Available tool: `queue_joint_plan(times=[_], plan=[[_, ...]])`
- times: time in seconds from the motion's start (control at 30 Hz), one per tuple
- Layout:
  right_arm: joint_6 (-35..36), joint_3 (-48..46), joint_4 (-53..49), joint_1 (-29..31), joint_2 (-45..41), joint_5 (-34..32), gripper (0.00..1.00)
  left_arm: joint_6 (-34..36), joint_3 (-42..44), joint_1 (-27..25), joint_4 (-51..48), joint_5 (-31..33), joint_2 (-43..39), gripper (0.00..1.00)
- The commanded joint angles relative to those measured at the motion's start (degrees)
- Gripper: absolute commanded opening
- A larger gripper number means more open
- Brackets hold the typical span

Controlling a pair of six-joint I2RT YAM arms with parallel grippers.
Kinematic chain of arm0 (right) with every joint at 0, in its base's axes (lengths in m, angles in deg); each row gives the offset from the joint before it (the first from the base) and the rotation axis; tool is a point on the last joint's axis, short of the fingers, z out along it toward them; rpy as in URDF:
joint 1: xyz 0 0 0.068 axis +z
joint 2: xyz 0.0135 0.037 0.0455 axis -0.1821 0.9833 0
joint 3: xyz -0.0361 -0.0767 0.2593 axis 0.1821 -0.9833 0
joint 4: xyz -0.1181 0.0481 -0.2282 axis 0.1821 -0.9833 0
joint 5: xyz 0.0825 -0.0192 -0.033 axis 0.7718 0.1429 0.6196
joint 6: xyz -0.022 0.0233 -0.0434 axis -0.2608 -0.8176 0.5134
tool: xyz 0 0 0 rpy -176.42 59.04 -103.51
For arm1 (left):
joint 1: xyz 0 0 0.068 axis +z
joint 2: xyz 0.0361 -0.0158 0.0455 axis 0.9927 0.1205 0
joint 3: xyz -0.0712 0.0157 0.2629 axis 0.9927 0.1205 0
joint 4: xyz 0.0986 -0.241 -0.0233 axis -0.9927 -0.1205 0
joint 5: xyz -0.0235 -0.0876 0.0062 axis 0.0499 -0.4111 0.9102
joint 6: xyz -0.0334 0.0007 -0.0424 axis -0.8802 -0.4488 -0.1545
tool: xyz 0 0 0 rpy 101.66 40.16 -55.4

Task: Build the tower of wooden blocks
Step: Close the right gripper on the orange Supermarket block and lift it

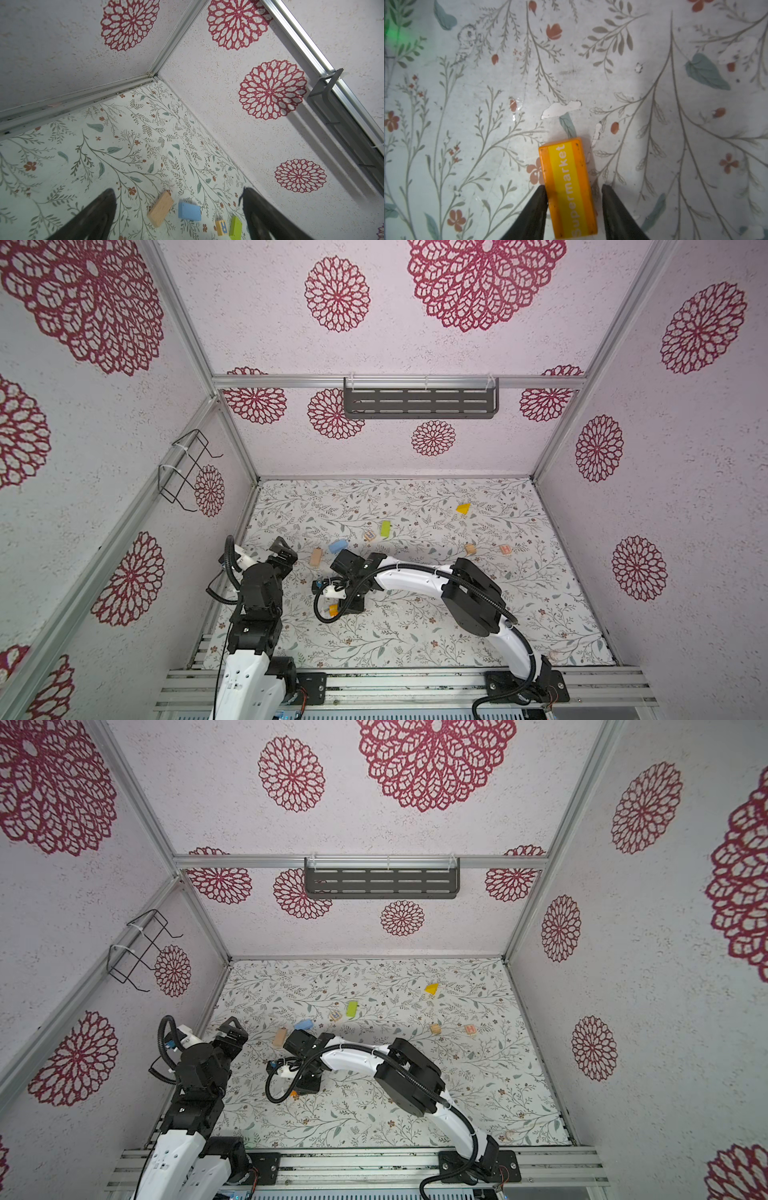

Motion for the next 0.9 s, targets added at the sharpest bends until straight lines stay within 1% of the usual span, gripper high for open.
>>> queue_joint_plan(times=[0.0,0.1,0.23,0.37,0.47,0.67,0.87], plan=[[-0.3,0.4,-0.6,0.7,0.6,-1.5,0.43,-0.5,0.2,0.4,0.7,0.4,-0.6,0.97],[-0.8,0.5,-0.1,1.1,0.4,-2.5,0.36,0.2,0.1,0.4,1.3,-0.8,-0.9,0.97],[-1.6,0.3,0.5,1.3,-0.2,-3.5,0.30,0.2,-0.4,0.4,1.5,-1.8,-0.6,0.97],[-3.1,-3.6,4.7,1.3,-3.0,-4.8,0.29,-0.4,-1.4,0.3,2.1,-5.5,0.9,0.98],[-4.5,-7.0,8.1,1.3,-6.0,-6.2,0.28,-0.3,-3.2,0.0,0.6,-7.2,2.2,0.98],[-7.3,-9.8,9.1,1.2,-10.4,-10.9,0.26,1.1,-9.2,-1.8,-6.1,-6.6,2.5,0.98],[-12.0,-15.7,11.1,0.9,-16.6,-15.0,0.26,1.3,-13.7,-3.6,-9.9,-7.1,3.6,0.98]])
